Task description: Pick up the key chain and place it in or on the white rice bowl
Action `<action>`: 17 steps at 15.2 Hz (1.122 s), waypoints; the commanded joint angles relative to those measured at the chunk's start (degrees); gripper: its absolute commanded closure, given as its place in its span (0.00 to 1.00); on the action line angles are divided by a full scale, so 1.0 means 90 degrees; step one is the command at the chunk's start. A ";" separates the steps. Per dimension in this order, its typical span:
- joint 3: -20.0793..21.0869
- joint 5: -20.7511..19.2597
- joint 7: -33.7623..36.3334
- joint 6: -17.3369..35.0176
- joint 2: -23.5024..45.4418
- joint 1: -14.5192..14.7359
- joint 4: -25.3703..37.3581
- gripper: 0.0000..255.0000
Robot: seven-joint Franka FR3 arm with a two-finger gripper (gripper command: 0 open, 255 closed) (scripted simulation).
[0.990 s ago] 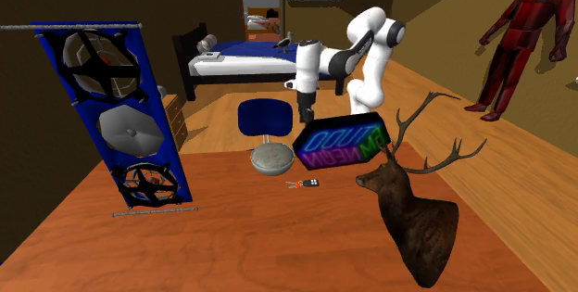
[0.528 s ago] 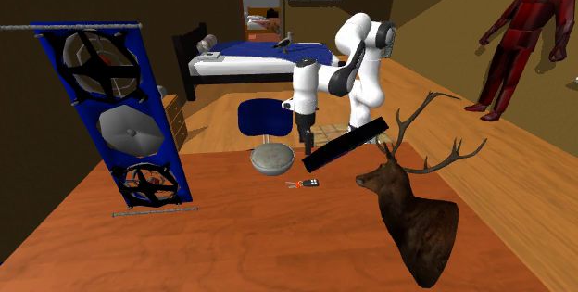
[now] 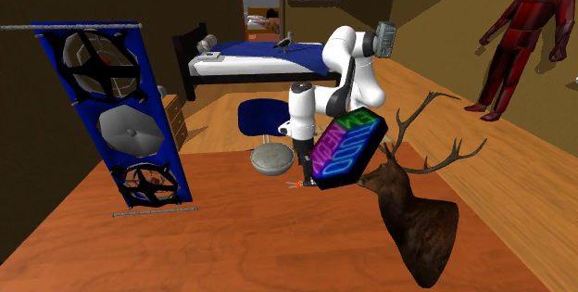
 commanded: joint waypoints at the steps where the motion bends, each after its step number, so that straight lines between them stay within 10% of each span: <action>1: -0.0022 -0.0089 0.0089 0.0119 0.0186 0.0077 0.0032 0.00; 15: -0.0082 -0.0222 0.0174 0.0512 0.0415 0.0141 -0.0155 0.00; 16: -0.0082 -0.0227 0.0182 0.0512 0.0423 0.0149 -0.0147 1.00; 17: -0.0079 -0.0223 0.0184 0.0520 0.0412 0.0147 -0.0165 1.00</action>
